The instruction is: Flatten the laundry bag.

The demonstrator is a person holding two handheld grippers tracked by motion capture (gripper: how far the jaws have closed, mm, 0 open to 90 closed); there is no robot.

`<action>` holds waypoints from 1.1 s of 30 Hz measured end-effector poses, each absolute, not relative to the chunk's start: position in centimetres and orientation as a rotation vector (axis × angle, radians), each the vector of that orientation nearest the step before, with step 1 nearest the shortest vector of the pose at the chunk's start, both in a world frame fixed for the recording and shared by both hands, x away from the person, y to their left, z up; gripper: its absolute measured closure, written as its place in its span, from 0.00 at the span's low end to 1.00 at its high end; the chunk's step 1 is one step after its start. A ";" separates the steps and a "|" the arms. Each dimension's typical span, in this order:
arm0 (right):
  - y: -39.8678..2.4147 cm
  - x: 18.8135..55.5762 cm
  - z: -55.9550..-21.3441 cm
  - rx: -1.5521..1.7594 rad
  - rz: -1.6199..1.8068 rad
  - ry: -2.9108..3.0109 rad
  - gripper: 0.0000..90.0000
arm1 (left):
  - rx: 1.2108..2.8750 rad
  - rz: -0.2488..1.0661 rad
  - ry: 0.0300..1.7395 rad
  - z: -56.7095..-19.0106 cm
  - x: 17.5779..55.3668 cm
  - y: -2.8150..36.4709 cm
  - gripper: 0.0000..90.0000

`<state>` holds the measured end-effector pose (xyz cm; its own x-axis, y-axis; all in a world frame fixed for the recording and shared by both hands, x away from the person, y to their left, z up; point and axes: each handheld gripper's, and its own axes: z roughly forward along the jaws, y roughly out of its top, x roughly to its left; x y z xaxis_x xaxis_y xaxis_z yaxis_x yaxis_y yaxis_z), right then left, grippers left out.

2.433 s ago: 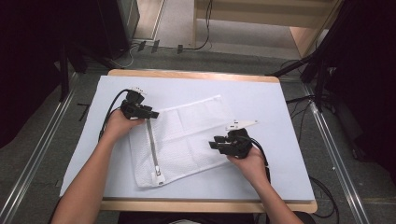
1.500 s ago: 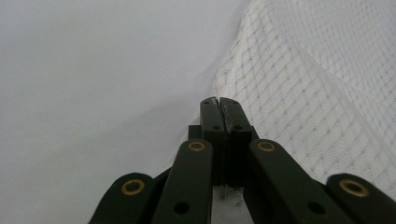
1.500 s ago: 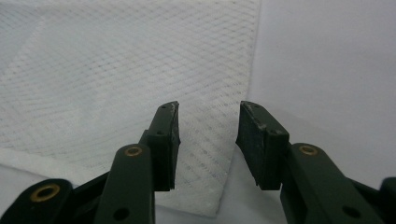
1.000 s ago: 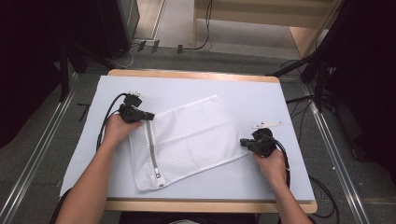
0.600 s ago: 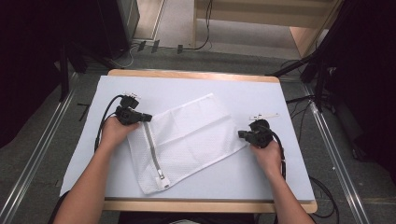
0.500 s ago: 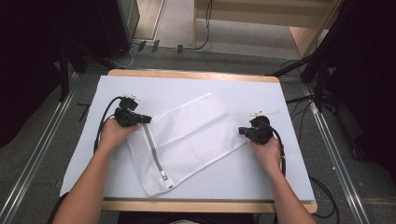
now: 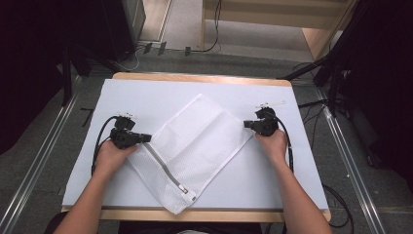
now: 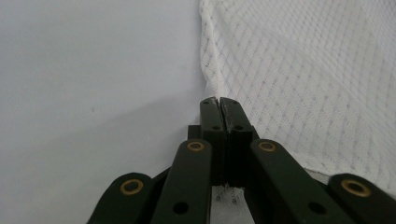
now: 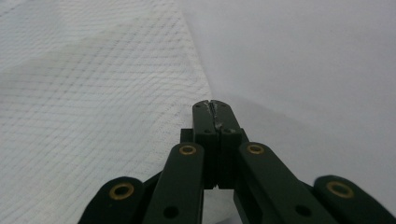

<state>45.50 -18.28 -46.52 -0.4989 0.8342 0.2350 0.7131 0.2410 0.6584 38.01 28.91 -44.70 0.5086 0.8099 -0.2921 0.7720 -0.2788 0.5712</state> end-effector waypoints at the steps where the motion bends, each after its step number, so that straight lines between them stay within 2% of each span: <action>1: -18.0 45.7 -46.6 1.471 1.093 2.345 1.00 | 2.077 0.070 1.289 -44.7 37.6 28.9 1.00; 8: -16.4 47.2 -46.9 1.442 1.078 2.371 1.00 | 2.054 0.033 1.305 -44.4 35.5 29.6 0.98; 10: -16.1 47.2 -46.9 1.437 1.090 2.377 0.99 | 2.051 0.065 1.309 -44.4 35.5 30.0 0.92; 14: -16.2 46.5 -46.3 1.427 1.128 2.350 0.89 | 2.016 0.090 1.296 -43.7 35.9 30.6 0.80; 17: -16.3 45.3 -45.6 1.420 1.156 2.335 0.84 | 2.019 0.110 1.275 -43.2 36.6 30.4 0.75; 23: -16.2 42.6 -44.8 1.371 1.139 2.334 0.75 | 2.039 0.089 1.257 -43.4 38.4 29.6 0.72; 28: -16.6 40.8 -44.3 1.383 1.155 2.318 0.74 | 2.054 0.076 1.251 -43.5 39.4 29.0 0.70; 33: -16.9 38.9 -45.4 1.431 1.122 2.336 0.72 | 2.091 0.083 1.239 -43.8 40.6 28.2 0.69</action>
<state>38.93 -16.85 -45.36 -0.5202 0.8249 0.2211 0.6883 0.2517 0.6803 40.62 28.18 -43.78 0.5417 0.7924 -0.2805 0.7480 -0.3022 0.5909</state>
